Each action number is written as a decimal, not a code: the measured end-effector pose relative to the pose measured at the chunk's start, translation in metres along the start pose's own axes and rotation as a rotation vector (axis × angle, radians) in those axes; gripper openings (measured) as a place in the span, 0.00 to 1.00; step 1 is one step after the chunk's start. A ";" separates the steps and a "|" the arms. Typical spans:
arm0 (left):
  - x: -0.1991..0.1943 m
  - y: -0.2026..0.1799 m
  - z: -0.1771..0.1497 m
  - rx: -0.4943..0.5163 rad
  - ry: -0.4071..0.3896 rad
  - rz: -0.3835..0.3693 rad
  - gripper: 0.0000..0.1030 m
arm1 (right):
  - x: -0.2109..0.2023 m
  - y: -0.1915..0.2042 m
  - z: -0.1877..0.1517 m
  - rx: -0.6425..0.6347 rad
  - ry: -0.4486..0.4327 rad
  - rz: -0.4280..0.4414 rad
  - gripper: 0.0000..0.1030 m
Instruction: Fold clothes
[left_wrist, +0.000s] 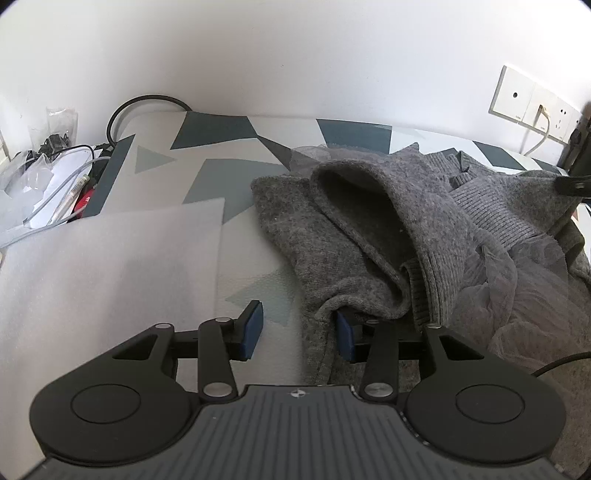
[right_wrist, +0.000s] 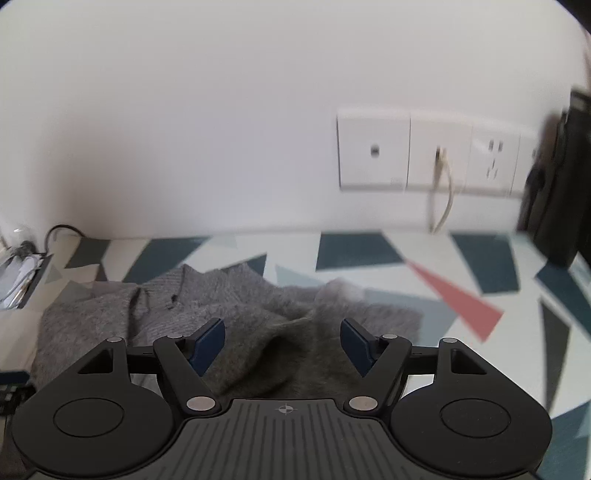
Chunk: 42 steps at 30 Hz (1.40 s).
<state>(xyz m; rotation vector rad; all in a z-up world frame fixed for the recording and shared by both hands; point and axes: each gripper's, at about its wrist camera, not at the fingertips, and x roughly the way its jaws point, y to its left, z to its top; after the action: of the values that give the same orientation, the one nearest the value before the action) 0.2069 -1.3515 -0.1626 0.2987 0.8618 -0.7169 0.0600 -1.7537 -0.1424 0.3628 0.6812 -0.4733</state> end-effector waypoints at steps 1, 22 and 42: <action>0.000 0.000 0.000 0.001 0.001 0.001 0.43 | 0.009 -0.001 -0.001 0.022 0.033 0.004 0.56; 0.002 -0.001 0.002 -0.018 0.011 0.011 0.44 | -0.050 -0.160 -0.001 0.306 -0.025 -0.462 0.12; 0.003 0.001 0.007 -0.020 0.049 0.021 0.58 | -0.029 -0.073 -0.025 0.084 0.076 -0.341 0.67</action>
<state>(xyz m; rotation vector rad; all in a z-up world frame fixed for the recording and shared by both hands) 0.2133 -1.3552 -0.1601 0.3081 0.9101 -0.6835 -0.0107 -1.7942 -0.1535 0.3456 0.8027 -0.8176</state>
